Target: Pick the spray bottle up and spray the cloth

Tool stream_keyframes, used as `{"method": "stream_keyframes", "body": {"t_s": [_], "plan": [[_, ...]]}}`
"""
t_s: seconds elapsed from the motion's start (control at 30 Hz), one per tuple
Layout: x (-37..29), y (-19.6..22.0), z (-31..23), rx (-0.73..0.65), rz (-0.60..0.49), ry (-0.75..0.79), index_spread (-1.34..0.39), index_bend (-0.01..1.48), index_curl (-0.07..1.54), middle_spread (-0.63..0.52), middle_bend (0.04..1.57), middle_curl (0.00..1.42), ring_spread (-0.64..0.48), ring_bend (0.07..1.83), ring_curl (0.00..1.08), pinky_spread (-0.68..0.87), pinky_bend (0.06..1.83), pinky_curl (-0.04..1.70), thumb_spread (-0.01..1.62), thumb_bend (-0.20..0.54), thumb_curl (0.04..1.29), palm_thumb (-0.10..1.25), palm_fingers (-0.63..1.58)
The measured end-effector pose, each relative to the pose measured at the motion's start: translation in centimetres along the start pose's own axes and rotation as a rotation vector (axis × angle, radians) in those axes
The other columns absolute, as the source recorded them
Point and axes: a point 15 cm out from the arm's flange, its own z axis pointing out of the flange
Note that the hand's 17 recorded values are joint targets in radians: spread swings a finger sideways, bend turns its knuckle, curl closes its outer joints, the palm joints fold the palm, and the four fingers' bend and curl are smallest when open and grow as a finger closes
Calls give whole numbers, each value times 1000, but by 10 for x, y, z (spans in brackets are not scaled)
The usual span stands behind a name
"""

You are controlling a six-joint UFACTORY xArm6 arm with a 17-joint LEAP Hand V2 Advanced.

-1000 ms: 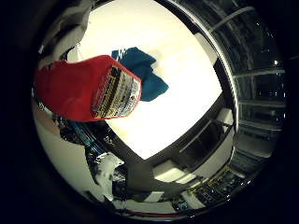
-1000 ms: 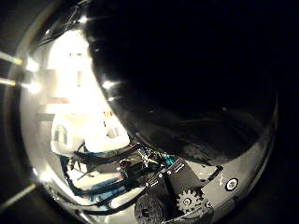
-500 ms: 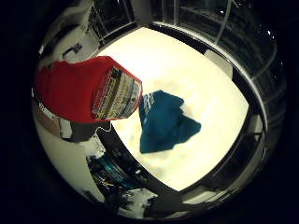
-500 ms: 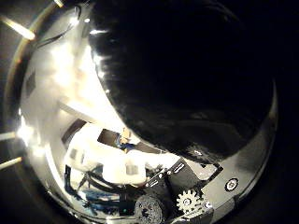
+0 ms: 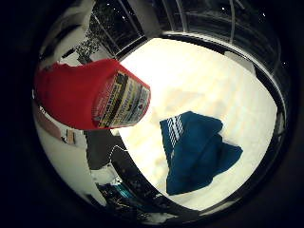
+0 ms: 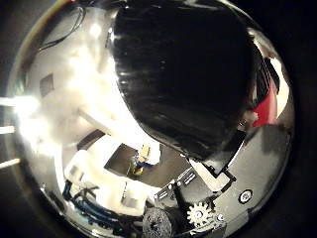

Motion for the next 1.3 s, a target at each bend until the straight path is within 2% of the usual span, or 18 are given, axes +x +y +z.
{"method": "stream_keyframes", "body": {"t_s": [0.4,0.6,0.97,1.3], "plan": [[48,20,68,-10,-92,84,-270,1119,943,-136,1381,826,-208,1439,771,-138,1022,1426,303,-18,1024,1049,1115],[77,32,88,-6,-96,133,-270,1119,943,-135,1383,822,-208,1439,771,-138,1022,1427,304,-18,1026,1049,1115],[91,38,107,34,-75,119,-270,1121,943,-136,1384,822,-208,1439,771,-138,1019,1425,304,-18,1029,1048,1112],[82,28,100,58,-81,113,-270,1119,943,-135,1386,817,-208,1433,774,-138,1015,1422,304,-18,1030,1048,1115]]}}
